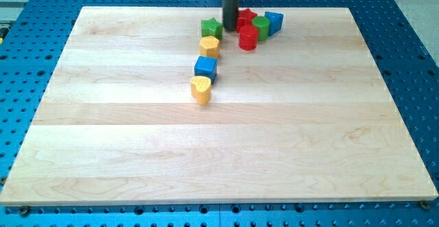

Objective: Separate the green circle from the red star

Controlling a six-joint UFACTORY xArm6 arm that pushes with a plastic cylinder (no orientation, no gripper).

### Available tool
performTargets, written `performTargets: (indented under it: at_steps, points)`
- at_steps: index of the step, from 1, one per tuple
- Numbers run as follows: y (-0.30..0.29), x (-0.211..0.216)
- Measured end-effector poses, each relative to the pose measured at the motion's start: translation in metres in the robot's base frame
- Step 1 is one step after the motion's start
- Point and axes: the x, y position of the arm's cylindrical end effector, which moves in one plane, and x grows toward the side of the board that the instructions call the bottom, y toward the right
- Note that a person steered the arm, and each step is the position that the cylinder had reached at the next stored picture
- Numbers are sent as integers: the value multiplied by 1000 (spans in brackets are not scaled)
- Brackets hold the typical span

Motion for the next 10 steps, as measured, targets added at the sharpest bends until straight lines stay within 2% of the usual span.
performTargets:
  at_steps: [2,3,4,5,6,8,9,10]
  points:
    - [66,9]
    - [69,30]
    - [78,88]
    - [128,91]
    - [162,70]
    - [118,87]
    - [128,42]
    - [150,31]
